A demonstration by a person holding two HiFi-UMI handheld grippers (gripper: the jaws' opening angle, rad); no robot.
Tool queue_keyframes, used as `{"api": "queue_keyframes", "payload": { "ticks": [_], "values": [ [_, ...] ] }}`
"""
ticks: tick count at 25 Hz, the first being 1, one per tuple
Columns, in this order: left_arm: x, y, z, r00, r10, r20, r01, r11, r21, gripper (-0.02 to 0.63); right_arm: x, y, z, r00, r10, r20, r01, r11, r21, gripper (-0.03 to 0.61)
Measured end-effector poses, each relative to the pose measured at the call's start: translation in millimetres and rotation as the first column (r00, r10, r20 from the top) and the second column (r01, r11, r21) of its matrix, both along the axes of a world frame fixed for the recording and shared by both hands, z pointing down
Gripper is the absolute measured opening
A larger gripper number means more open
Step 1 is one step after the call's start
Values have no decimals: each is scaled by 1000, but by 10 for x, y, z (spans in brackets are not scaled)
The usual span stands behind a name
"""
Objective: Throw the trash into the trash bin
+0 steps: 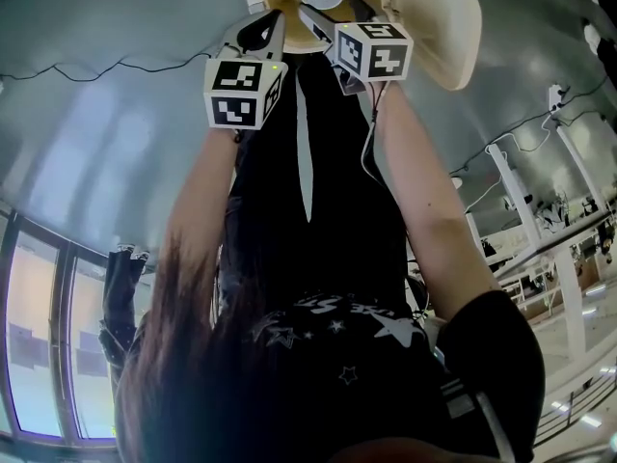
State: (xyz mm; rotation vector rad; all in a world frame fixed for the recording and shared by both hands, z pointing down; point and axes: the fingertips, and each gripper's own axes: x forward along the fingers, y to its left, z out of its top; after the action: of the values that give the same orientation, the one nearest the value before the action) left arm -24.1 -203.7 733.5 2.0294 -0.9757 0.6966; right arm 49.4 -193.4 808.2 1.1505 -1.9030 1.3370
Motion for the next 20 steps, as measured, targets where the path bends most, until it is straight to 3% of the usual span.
{"api": "queue_keyframes", "payload": {
  "ticks": [15, 20],
  "values": [
    [-99, 76, -431, 997, 78, -21, -77, 996, 35, 11, -75, 53, -471, 998, 69, -10, -69, 998, -9, 390],
    [-97, 50, -702, 996, 86, -31, -84, 995, 60, 11, -114, 45, -777, 993, 114, 32, -113, 993, -23, 388]
  ]
}}
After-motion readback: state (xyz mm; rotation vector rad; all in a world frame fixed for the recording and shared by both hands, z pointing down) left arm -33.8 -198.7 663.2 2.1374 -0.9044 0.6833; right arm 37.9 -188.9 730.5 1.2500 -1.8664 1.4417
